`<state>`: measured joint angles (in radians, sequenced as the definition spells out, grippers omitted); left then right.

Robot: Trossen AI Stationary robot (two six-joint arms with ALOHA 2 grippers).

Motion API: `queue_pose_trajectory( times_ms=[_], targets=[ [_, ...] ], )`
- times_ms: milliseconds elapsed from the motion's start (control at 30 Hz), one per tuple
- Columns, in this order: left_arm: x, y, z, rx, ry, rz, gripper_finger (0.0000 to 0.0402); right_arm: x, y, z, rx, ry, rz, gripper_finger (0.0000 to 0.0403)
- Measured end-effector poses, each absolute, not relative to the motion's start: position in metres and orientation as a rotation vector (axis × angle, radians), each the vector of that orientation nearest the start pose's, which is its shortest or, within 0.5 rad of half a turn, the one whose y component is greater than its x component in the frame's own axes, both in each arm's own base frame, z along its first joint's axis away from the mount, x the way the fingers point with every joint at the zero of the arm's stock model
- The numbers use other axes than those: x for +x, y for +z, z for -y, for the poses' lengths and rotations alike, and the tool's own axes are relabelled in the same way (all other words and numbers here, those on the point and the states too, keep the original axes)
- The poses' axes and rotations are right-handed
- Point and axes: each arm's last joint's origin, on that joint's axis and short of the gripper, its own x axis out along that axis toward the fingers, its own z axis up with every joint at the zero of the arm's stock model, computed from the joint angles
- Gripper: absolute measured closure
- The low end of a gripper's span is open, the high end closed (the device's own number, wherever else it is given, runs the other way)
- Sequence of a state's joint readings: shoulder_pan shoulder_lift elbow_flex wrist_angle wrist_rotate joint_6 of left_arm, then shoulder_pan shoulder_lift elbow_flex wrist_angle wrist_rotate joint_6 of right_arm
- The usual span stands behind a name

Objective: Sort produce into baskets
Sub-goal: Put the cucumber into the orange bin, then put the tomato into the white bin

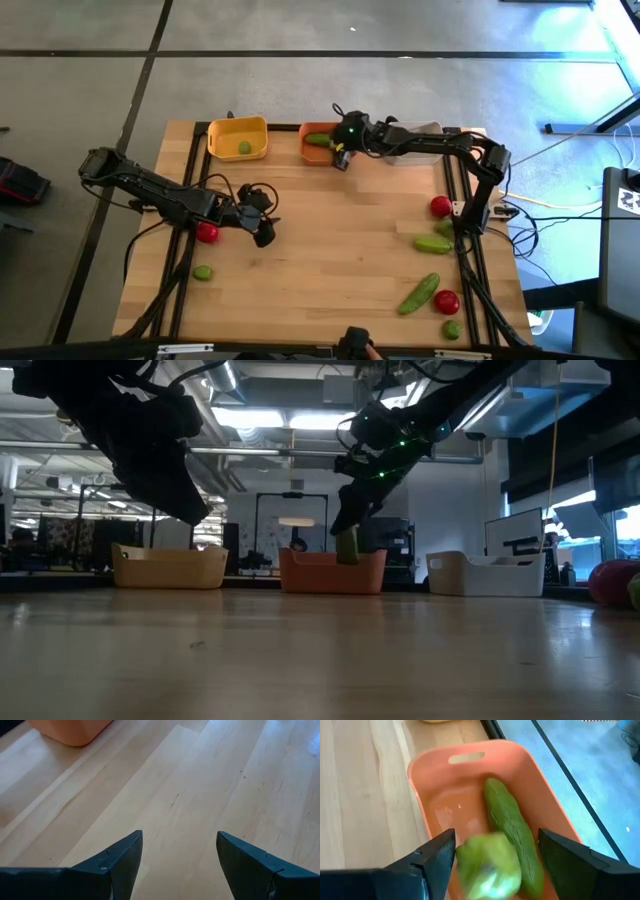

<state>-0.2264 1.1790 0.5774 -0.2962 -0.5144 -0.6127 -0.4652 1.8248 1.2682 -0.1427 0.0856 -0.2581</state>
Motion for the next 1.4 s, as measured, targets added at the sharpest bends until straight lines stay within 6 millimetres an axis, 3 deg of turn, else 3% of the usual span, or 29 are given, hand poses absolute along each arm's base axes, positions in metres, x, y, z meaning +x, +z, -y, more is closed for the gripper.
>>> queue_pose_trajectory(
  times_ms=[400,767,1133,1400],
  targets=[
    [0.211,0.186,0.034,-0.237,0.509,-0.719,0.0153,0.363,0.223,0.183,-0.074,-0.433,-0.655,0.0128],
    [0.211,0.186,0.034,-0.242,0.516,-0.713,0.0153,0.357,0.247,0.15,-0.048,-0.318,-0.674,0.0128],
    [0.211,0.186,0.034,-0.26,0.527,-0.705,0.0153,0.322,0.286,0.109,-0.052,-0.236,-0.785,0.0128],
    [0.214,0.188,0.034,-0.276,0.517,-0.669,0.0153,0.29,0.305,0.091,0.003,-0.232,-0.879,0.0128]
  ],
)
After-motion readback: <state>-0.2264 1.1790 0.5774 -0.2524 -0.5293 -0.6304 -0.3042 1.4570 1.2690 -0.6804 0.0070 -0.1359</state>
